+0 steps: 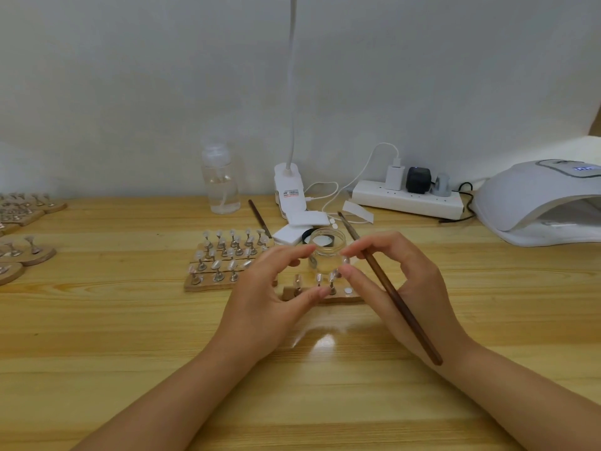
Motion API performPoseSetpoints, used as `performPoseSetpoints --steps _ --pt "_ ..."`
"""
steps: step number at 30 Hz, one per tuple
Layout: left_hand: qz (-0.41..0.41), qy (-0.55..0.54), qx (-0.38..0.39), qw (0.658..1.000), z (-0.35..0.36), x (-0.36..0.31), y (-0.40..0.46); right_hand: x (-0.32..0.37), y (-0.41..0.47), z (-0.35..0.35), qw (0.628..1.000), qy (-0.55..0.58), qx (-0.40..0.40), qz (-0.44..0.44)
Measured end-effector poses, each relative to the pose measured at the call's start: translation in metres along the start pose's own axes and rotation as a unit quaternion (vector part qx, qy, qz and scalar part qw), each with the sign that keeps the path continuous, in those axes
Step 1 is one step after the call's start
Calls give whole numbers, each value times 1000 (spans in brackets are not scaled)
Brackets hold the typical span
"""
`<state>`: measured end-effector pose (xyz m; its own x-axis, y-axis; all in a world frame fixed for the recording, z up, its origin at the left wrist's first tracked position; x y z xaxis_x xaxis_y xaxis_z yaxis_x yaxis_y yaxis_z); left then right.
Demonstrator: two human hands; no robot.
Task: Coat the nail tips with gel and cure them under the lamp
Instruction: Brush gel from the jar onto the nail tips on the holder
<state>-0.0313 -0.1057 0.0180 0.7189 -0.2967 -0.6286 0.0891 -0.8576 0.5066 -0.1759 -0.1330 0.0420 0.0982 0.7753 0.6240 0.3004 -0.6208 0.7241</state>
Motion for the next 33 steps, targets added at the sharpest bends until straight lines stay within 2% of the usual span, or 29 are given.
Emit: performPoseSetpoints --steps 3,7,20,25,30,33 --pt "-14 7 24 1000 5 6 0 -8 4 -9 1000 -21 3 6" --pt "-7 27 39 999 9 6 -2 -17 5 -4 996 -72 55 8" --pt "-18 27 52 998 14 16 -3 -21 2 7 988 -102 113 17" --pt "-27 21 50 998 14 19 -2 -20 3 6 988 -107 111 19" --pt "-30 15 52 998 14 18 -2 -26 5 -7 994 -60 71 56" --pt "-31 17 54 998 14 18 -3 -27 8 -12 991 -85 92 53"
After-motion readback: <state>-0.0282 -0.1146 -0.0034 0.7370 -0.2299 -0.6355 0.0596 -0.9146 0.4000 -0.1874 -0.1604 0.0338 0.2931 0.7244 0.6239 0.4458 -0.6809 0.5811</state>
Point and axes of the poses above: each hand's wrist, its own y-axis towards the middle knuckle, its own z-axis out of the palm, x = y × z, the point moved 9 cm from there along y, towards the middle knuckle, and after that the axes turned 8 degrees about y, right-handed, at the moved point
